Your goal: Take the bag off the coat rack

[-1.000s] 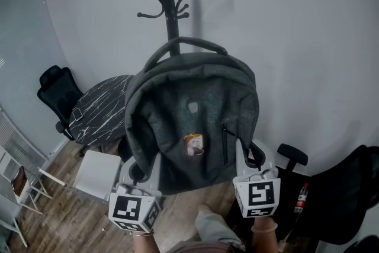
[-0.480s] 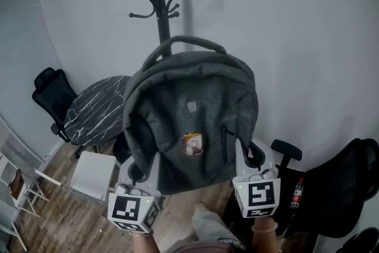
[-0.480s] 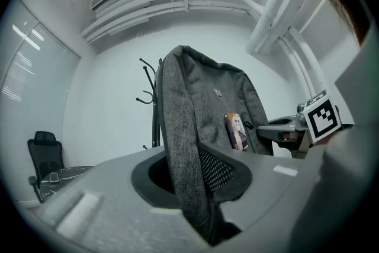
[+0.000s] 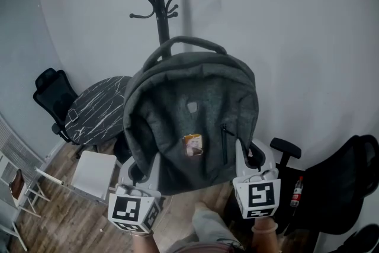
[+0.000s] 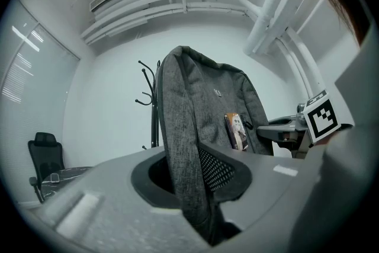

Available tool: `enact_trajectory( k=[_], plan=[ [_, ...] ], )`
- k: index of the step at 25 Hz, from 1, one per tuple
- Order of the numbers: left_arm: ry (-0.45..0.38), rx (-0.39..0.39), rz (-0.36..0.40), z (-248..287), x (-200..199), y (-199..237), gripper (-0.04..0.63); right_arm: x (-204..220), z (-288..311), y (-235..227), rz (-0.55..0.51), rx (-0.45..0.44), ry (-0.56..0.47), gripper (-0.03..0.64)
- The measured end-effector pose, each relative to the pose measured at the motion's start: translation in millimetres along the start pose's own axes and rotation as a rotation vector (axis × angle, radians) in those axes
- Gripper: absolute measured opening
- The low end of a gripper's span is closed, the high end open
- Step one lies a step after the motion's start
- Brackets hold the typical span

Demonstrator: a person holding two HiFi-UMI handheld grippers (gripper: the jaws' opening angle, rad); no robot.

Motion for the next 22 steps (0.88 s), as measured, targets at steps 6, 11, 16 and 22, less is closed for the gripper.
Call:
enact_trajectory(
  k=[6,11,16,22],
  plan=[
    [0.003,0.013,-0.002,-1.5,0.8,-0.3,0.084,-1.9,-3.6,1.7,0.007,0.008,0.000,0.044],
    [0.007,0.020,-0.008,-2.1,-3.2,-0.1,0.084,-3.5,-5.4,2.0,0.006,0.017,0.002,0.044],
    [0.004,0.025,-0.007,-2.7,-6.3,1.2,0.084,-2.1,-7.5,2.7,0.004,0.028,0.013,0.044],
    [-0.008,0.035,0.004,0.3,-2.6,2.7,0.084,-1.7,-4.9,3.4,0.013,0.035,-0.002,0.044]
  ],
)
Point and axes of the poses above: the fingertips, and each gripper's own axes: z forward along the fingers, y to its left, x out of its underside, the point moved 5 cm from there along -z, backward along the fingers, and after that the axes turned 10 degrees about z, right-handed, at the moved point
